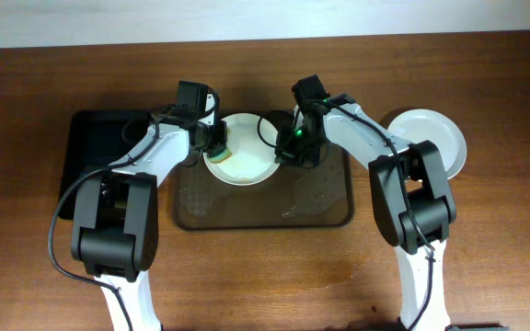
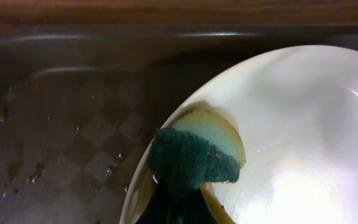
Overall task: Clean dirty plates on tray and stack at the side
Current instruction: 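Scrub the held plate with the sponge in the left gripper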
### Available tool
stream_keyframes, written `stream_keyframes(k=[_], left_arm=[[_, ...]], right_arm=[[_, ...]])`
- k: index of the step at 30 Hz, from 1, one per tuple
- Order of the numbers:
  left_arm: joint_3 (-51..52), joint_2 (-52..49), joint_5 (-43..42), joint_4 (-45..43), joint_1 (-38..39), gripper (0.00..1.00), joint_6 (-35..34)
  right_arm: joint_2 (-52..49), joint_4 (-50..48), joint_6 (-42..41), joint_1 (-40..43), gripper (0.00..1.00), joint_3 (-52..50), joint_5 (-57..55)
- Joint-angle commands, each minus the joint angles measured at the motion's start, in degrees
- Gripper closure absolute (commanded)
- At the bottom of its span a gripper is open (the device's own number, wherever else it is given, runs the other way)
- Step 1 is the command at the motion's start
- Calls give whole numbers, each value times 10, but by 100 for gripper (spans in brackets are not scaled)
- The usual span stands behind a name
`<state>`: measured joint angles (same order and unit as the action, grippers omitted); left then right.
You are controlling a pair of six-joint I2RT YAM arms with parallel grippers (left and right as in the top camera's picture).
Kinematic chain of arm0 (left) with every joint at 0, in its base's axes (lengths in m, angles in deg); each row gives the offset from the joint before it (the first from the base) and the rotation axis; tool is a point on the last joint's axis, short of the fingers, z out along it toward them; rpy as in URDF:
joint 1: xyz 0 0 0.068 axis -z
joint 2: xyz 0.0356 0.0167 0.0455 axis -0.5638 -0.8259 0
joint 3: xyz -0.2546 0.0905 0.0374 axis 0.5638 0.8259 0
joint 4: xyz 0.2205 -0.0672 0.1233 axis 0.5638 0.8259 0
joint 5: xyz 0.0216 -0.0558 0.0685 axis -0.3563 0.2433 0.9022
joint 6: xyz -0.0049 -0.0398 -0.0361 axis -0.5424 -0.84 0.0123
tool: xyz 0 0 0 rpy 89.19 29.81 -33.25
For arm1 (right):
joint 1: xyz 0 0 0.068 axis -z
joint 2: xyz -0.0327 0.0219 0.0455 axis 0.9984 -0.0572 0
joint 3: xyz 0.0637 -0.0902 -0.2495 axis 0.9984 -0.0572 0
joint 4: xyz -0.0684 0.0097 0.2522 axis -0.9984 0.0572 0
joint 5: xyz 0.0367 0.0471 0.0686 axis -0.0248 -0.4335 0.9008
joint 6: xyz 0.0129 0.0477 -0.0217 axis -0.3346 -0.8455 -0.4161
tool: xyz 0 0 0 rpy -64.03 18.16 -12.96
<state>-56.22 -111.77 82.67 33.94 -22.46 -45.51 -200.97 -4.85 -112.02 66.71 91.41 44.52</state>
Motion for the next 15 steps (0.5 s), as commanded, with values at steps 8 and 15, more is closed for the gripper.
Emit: stream_keyframes(k=[8,15], left_arm=[[6,-17,-393,118,-19,100,148],[-41,-17,-539,55,-86,100,86]], right_arm=[[-25,9,8,-3,96,-14,-30],[-25,12,8,-3,96,-14,-30]])
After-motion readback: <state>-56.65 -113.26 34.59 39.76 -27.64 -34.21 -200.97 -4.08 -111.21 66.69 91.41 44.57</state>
